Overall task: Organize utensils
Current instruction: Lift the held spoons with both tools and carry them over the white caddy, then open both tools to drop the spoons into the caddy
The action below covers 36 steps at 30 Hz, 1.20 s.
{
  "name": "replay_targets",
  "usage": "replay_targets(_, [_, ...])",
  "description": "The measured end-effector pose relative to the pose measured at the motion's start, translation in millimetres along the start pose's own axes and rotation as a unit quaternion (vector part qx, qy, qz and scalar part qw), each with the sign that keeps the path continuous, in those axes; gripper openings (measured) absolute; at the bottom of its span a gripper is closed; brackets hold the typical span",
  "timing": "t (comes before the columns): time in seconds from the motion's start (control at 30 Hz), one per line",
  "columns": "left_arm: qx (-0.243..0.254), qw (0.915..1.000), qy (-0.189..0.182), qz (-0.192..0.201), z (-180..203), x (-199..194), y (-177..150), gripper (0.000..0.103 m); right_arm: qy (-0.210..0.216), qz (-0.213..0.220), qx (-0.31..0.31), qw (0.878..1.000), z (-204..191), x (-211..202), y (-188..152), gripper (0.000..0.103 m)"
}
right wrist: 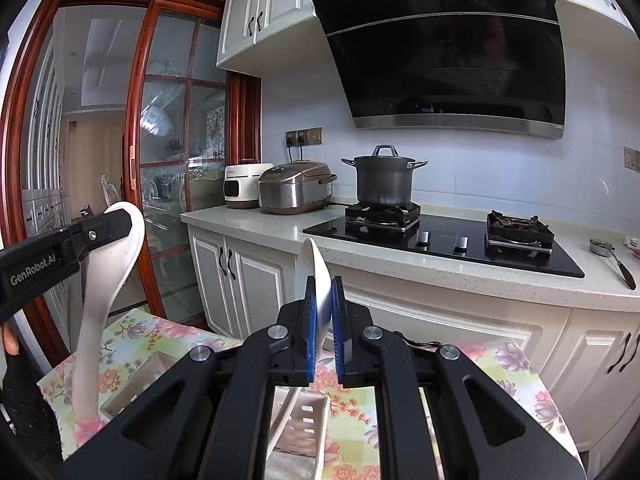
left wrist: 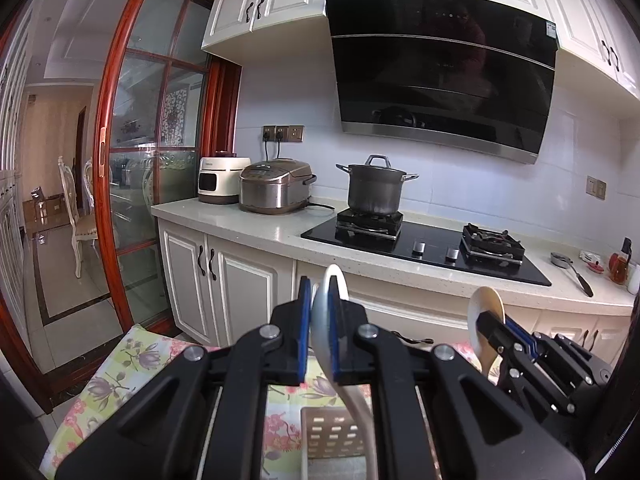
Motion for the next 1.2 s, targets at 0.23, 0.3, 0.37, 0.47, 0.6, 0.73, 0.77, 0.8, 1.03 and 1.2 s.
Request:
replay_targets(0.23, [0.006, 0.9999, 0.010, 0.009, 2, 17, -9, 0.008, 0.000, 0.011, -0.019, 1.000, -7, 11, -6, 0.009])
replay_targets(0.3, [0.012, 0.9998, 0.015, 0.011, 4, 21, -12, 0.008, -0.001, 0.011, -0.023, 1.000, -8, 14, -9, 0.009])
replay_targets(0.37, [0.017, 0.9996, 0.020, 0.012, 5, 24, -15, 0.008, -0.002, 0.009, -0.023, 1.000, -7, 16, -12, 0.009])
replay_targets(0.47, [0.021, 0.9994, 0.025, 0.010, 5, 30, -19, 0.010, -0.002, 0.005, -0.021, 1.000, -6, 19, -17, 0.009])
replay_targets(0.6, [0.022, 0.9993, 0.030, 0.009, 3, 32, -23, 0.014, -0.002, 0.001, -0.016, 1.000, -4, 21, -21, 0.010])
replay_targets(0.73, [0.022, 0.9992, 0.032, 0.011, -1, 29, -26, 0.027, -0.001, -0.002, -0.010, 1.000, 0, 19, -22, 0.011])
replay_targets(0.77, [0.022, 0.9992, 0.032, 0.011, -2, 27, -26, 0.027, -0.002, -0.002, -0.007, 1.000, 1, 18, -23, 0.012])
replay_targets(0.8, [0.024, 0.9991, 0.033, 0.012, -3, 25, -26, 0.027, -0.001, -0.003, -0.005, 1.000, 2, 17, -23, 0.013])
replay_targets(1.03, [0.021, 0.9990, 0.038, 0.013, -13, 9, -29, 0.040, 0.003, -0.004, 0.003, 1.000, 1, 2, -26, 0.033])
replay_targets(1.2, [0.016, 0.9989, 0.044, 0.002, -26, -10, -42, 0.054, 0.003, -0.008, 0.011, 1.000, 1, -20, -34, 0.033])
Point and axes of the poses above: each gripper's, at about its wrist camera, not at the fingertips, and x roughly the way its jaws point, z to its right, y to its top, the point moved 9 cm from there along x, roughly the way its jaws point, and after that the axes turned 8 degrees about y, right-handed, at the moved point
